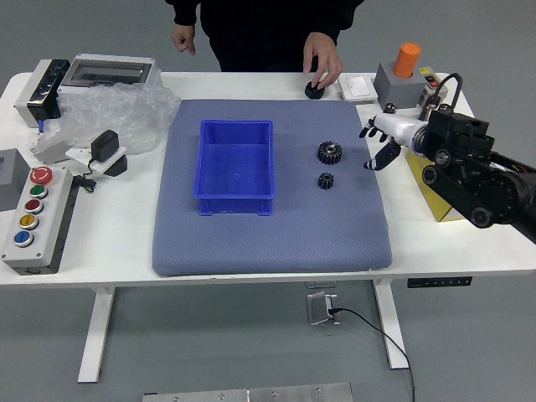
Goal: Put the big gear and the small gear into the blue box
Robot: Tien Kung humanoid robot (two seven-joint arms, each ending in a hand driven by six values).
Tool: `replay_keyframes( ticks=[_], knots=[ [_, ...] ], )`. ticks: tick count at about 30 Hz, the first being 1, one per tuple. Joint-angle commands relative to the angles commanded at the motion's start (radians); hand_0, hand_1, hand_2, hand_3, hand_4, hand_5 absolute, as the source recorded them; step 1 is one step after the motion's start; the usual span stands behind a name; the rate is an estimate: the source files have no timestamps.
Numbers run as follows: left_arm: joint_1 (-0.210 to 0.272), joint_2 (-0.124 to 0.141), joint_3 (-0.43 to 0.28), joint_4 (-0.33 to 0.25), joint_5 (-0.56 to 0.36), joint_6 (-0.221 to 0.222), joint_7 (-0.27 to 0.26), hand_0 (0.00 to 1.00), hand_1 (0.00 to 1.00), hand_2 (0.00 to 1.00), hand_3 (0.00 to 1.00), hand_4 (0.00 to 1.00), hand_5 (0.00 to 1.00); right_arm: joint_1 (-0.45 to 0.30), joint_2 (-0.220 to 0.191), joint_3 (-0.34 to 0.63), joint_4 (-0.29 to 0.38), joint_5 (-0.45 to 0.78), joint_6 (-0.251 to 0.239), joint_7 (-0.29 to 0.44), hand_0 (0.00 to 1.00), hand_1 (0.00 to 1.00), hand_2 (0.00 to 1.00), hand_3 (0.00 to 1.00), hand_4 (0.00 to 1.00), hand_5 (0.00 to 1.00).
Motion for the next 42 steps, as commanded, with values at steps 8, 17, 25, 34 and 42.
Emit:
replay_keyframes(
  ticks=[8, 17, 25, 34, 42],
  knots=[
    [0.001, 0.000, -0.006, 0.000, 0.007, 0.001, -0.002, 0.888, 0.836, 0.838, 0.877, 0.813, 0.350, 0.004, 0.043, -0.007, 0.005, -0.024, 0.034, -0.027, 0.783, 0.744, 0.812, 0.804, 0.770, 0.110],
    [0.006, 0.000, -0.008, 0.000, 0.009, 0.001, -0.002, 0.887, 0.837, 0.838, 0.877, 0.811, 0.349, -0.011, 0.085, 0.005, 0.015, -0.047, 0.035, -0.045, 0.773, 0.706, 0.757, 0.779, 0.765, 0.112],
    [0.008, -0.002, -0.008, 0.000, 0.009, 0.001, -0.001, 0.887, 0.837, 0.838, 0.877, 0.811, 0.348, -0.030, 0.111, 0.009, 0.008, -0.054, 0.018, -0.046, 0.766, 0.693, 0.744, 0.744, 0.760, 0.118],
    [0.007, -0.005, -0.009, 0.000, 0.010, 0.001, -0.002, 0.887, 0.837, 0.837, 0.877, 0.811, 0.348, -0.050, 0.125, 0.017, 0.000, -0.064, -0.014, -0.039, 0.740, 0.672, 0.709, 0.705, 0.750, 0.126],
    [0.008, -0.006, -0.007, 0.000, 0.008, 0.001, -0.001, 0.887, 0.836, 0.838, 0.877, 0.810, 0.345, -0.064, 0.134, 0.027, -0.006, -0.074, -0.038, -0.036, 0.672, 0.606, 0.641, 0.665, 0.745, 0.129]
  ],
)
